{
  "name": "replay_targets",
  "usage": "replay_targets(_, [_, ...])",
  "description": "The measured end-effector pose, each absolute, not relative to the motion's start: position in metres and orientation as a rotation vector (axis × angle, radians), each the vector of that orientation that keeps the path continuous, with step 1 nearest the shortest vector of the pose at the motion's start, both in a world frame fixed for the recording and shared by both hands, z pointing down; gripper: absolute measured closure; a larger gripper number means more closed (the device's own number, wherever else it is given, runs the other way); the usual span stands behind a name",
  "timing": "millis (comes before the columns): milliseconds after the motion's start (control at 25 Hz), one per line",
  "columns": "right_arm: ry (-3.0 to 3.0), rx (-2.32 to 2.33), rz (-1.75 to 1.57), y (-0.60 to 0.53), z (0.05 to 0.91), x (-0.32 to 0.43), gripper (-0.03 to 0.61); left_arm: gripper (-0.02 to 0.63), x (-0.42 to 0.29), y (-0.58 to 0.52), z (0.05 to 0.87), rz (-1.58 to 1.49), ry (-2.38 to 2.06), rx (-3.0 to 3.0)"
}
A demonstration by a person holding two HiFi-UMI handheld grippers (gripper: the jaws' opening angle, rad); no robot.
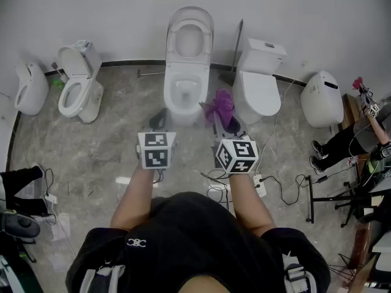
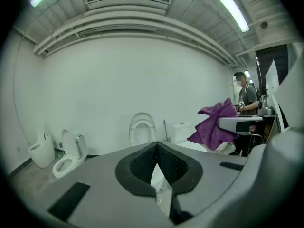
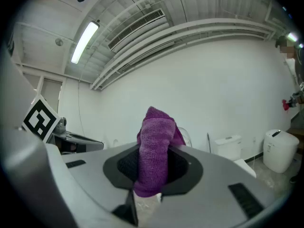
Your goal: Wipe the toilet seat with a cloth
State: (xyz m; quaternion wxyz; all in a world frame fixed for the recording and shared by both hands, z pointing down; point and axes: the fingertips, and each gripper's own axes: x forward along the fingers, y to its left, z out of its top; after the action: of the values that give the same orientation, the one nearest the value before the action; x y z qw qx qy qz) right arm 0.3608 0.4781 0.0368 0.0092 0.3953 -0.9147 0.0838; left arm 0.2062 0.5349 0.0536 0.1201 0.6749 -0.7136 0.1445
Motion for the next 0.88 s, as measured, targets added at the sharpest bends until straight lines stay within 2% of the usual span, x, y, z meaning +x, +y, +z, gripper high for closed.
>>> replay_targets(600, [-2.841, 1.271, 0.305, 0.500, 0.039, 0.329, 0.482, 0.609, 0.169, 0.556, 0.056, 0.374, -2.055, 1.977])
replay_targets(880, [-2.825, 1.285, 0.298, 0.509, 0.043, 0.292, 0.482, 0.609, 0.131, 0.569, 0.059, 0.375, -2.067, 1.972])
